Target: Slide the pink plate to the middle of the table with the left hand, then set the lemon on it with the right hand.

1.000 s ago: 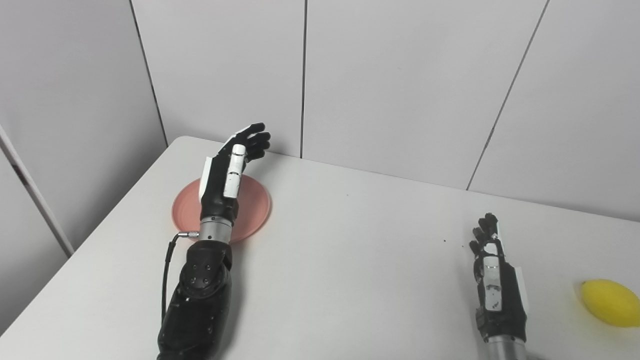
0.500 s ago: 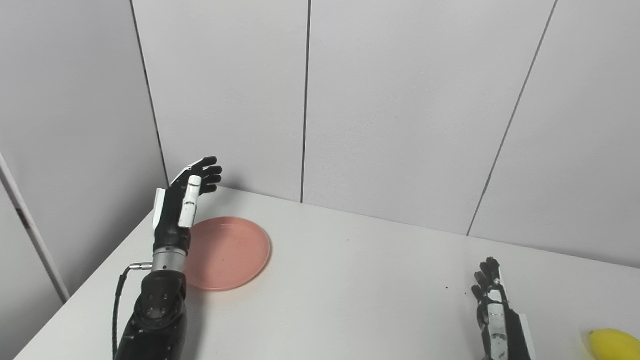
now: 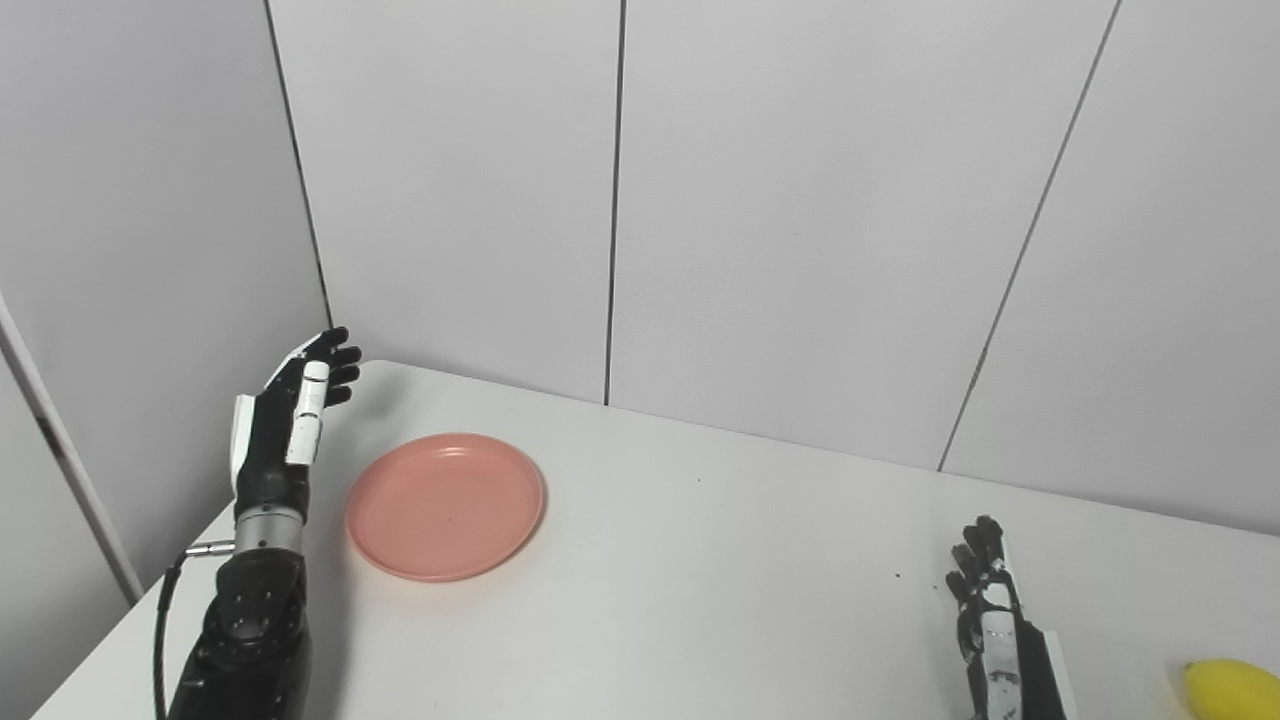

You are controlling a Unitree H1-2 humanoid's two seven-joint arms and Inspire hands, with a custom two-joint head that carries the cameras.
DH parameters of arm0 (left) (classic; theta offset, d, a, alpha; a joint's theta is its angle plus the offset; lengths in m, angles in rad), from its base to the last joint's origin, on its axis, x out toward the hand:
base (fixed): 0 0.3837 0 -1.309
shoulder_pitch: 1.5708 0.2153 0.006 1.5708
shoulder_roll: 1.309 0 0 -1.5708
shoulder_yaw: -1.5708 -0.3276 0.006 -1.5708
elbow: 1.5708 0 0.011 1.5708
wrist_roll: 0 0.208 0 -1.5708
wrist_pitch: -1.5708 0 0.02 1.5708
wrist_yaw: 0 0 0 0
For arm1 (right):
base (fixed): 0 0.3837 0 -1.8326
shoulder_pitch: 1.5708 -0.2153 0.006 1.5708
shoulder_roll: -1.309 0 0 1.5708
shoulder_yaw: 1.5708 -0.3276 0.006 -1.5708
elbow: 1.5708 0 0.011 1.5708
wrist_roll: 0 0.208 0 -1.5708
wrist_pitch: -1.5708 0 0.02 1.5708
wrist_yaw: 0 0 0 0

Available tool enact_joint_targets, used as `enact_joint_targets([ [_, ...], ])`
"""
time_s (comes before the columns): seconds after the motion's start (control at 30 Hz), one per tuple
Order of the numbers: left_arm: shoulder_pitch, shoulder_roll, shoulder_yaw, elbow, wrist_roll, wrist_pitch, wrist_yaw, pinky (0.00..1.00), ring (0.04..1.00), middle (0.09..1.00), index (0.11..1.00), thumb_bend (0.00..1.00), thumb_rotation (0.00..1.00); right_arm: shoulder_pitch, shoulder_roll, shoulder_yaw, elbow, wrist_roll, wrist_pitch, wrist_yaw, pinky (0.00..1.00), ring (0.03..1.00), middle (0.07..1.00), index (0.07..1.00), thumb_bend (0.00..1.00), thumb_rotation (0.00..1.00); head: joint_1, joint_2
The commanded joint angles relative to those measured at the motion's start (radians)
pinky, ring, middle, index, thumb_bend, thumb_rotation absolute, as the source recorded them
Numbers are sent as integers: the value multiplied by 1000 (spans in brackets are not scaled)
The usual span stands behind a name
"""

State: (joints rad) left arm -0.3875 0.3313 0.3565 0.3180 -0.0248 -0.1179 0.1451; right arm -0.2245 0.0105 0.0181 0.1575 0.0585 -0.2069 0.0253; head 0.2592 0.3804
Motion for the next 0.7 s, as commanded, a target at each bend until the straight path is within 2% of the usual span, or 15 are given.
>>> enact_joint_targets([
  [0.0, -28, 36, 7, 13, -11, -20, 4, 776, 772, 773, 766, 602, 1000, 25, -4, -2, 6, -1, 0, 6, 1000, 1000, 1000, 1000, 667, 1000, -1, 1],
  [0.4, -66, 52, 4, 223, -82, -124, -17, 758, 755, 755, 746, 564, 1000, 30, 1, -1, -15, -3, 24, 1, 1000, 1000, 1000, 1000, 679, 1000, 2, 4],
  [0.67, -81, 44, -9, 298, -134, -141, -40, 748, 761, 766, 761, 564, 1000, 32, 1, -2, -22, -9, 26, -2, 1000, 1000, 1000, 1000, 674, 1000, 6, 10],
])
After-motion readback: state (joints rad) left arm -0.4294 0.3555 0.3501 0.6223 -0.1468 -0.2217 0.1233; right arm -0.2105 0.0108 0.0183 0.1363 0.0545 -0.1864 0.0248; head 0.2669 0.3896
